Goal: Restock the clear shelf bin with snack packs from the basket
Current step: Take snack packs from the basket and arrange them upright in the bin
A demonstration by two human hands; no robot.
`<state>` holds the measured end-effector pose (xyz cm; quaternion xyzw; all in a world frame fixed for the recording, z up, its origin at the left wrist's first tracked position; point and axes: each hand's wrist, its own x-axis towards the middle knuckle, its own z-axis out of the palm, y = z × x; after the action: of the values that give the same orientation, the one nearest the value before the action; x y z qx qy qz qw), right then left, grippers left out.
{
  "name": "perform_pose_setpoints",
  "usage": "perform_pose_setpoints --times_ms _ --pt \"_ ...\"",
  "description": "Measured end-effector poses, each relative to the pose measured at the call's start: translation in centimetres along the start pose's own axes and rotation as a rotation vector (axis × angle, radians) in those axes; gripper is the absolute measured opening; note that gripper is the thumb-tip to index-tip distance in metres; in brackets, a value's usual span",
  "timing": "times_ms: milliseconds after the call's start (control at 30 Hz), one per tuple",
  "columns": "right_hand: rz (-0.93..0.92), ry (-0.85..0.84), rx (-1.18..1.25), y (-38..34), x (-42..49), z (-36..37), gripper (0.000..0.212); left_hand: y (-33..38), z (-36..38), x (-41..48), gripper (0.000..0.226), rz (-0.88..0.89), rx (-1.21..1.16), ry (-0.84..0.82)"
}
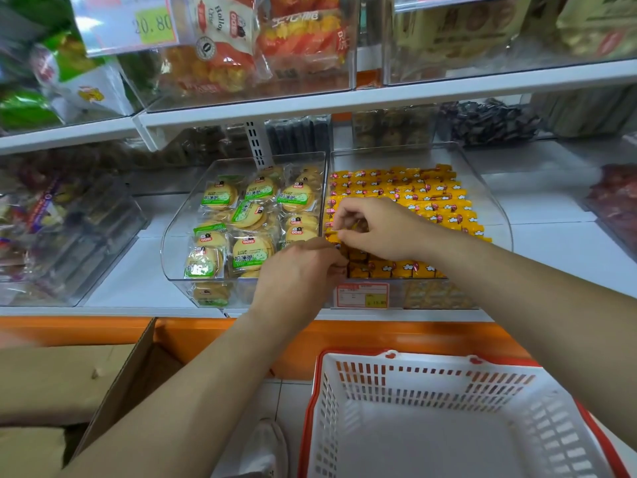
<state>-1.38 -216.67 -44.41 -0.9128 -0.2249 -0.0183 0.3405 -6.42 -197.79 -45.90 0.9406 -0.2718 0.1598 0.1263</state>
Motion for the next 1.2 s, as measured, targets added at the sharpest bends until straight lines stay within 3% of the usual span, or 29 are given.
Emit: perform_pose_setpoints --times_ms 167,433,700,833,933,1200 --pt "0.038 0.072 0.11 -0.2 0.0 -0.2 0.014 -0.2 0.0 0.3 0.044 0.021 -0.003 -0.054" --pt "0.101 0.286 0.305 0.3 0.7 -1.1 0.016 -0.3 -0.5 0.2 0.038 0.063 -0.032 0.0" --pt "0.045 0.14 0.086 0.0 0.9 -0.6 0.009 -0.4 0.0 0.2 0.018 0.031 0.061 -0.015" --pt "0.015 0.102 -0.09 -0.7 0.8 -0.4 0.008 -0.2 0.3 -0.1 0.028 0.07 0.193 -0.117" --pt "0.018 0.132 -0.184 -1.1 0.6 -0.4 0.009 -0.6 -0.7 -0.4 0.031 0.116 0.159 -0.13" --pt "0.026 0.228 -0.053 -0.9 -1.1 1.1 0.013 -0.7 -0.1 0.0 0.028 0.086 0.101 -0.071"
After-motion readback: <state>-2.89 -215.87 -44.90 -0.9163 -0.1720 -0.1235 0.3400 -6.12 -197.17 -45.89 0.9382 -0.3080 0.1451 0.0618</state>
